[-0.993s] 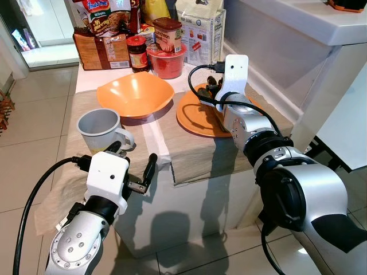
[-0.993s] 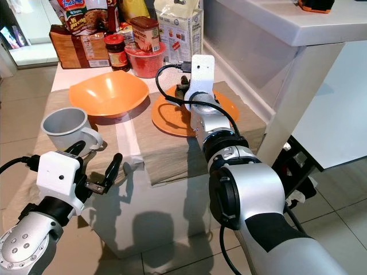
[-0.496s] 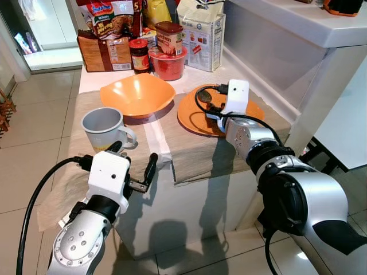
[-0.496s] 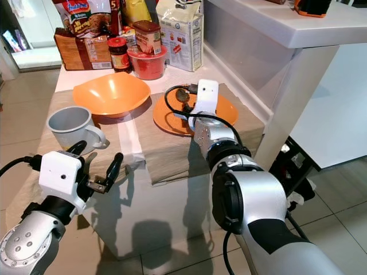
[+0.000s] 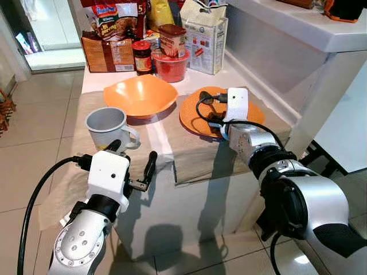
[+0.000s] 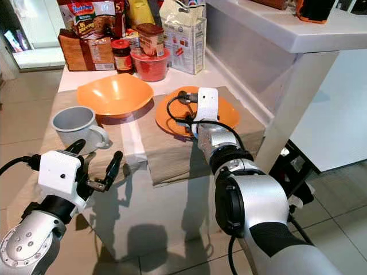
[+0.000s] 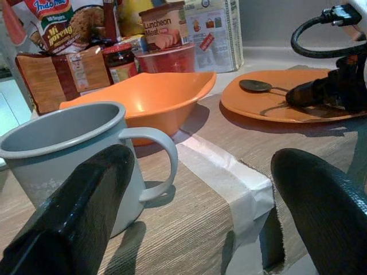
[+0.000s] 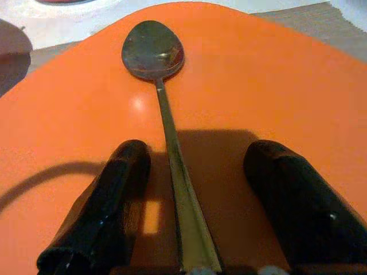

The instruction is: Setting the table

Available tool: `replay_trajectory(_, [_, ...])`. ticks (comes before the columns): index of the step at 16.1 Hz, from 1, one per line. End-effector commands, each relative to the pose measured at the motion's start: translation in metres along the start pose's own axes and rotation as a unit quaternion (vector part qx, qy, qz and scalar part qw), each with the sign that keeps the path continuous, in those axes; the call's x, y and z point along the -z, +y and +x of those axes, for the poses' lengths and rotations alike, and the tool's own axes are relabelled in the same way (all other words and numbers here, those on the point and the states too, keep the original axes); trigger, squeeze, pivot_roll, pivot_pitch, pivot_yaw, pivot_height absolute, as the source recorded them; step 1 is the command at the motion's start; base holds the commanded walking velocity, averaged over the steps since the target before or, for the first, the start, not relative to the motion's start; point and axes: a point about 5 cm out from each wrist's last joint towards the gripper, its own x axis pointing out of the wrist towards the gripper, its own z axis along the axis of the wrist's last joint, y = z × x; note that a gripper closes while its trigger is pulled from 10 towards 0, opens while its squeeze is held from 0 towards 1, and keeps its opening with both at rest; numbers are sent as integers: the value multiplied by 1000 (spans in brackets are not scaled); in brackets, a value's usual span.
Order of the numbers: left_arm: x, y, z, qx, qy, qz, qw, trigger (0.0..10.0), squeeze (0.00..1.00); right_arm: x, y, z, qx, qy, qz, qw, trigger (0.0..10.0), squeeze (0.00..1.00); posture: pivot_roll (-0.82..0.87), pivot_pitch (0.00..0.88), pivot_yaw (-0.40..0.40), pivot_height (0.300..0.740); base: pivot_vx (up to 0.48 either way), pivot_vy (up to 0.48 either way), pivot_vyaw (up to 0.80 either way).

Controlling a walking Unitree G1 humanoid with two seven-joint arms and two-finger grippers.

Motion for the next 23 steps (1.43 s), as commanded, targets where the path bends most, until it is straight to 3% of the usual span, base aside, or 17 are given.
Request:
replay_trajectory(1, [2, -1, 1, -2, 2, 2, 1000, 10000, 0, 16, -6, 0, 6, 30, -15, 999, 10000, 0, 180, 20, -20, 740, 0, 0, 0])
replay_trajectory(2, [2, -1, 1, -2, 2, 2, 1000, 10000, 0, 16, -7, 0, 6, 31, -19, 999, 10000, 0, 180, 20, -20, 740, 0, 0, 0])
replay_trajectory(3, [2, -1, 1, -2, 2, 2, 1000, 10000, 0, 19, -6, 0, 3, 34, -25, 999, 8627, 0, 179, 22, -20, 740, 0, 0, 0])
replay_trajectory(4, [2, -1, 1, -2, 2, 2, 1000, 10000, 0, 23, -5, 0, 1, 40, -35, 999, 3569, 0, 179, 23, -21, 740, 0, 0, 0])
replay_trajectory(5, [2, -1, 1, -2, 3, 1, 1000, 10000, 0, 29, -6, 0, 2, 47, -39, 998, 0, 0, 179, 25, -20, 740, 0, 0, 0])
replay_trajectory(10, [2, -2, 2, -3, 3, 0, 1000, 10000, 0, 47, -7, 0, 0, 76, -21, 997, 0, 0, 178, 29, -23, 740, 0, 0, 0])
replay_trajectory(14, [2, -2, 3, -3, 3, -1, 1000, 10000, 0, 46, -7, 0, 1, 71, -30, 997, 0, 0, 176, 30, -22, 740, 0, 0, 0])
replay_trajectory(17, [2, -2, 3, -4, 3, -1, 1000, 10000, 0, 27, -8, 1, 11, 23, -69, 997, 0, 0, 173, 29, -22, 740, 0, 0, 0])
replay_trajectory(19, [2, -2, 3, -5, 3, -2, 1000, 10000, 0, 3, -7, 0, 29, -37, -129, 991, 0, 0, 170, 28, -21, 740, 0, 0, 0])
replay_trajectory(23, [2, -2, 4, -5, 3, -3, 1000, 10000, 0, -25, -2, -3, 43, -103, -166, 980, 0, 0, 168, 28, -22, 740, 0, 0, 0])
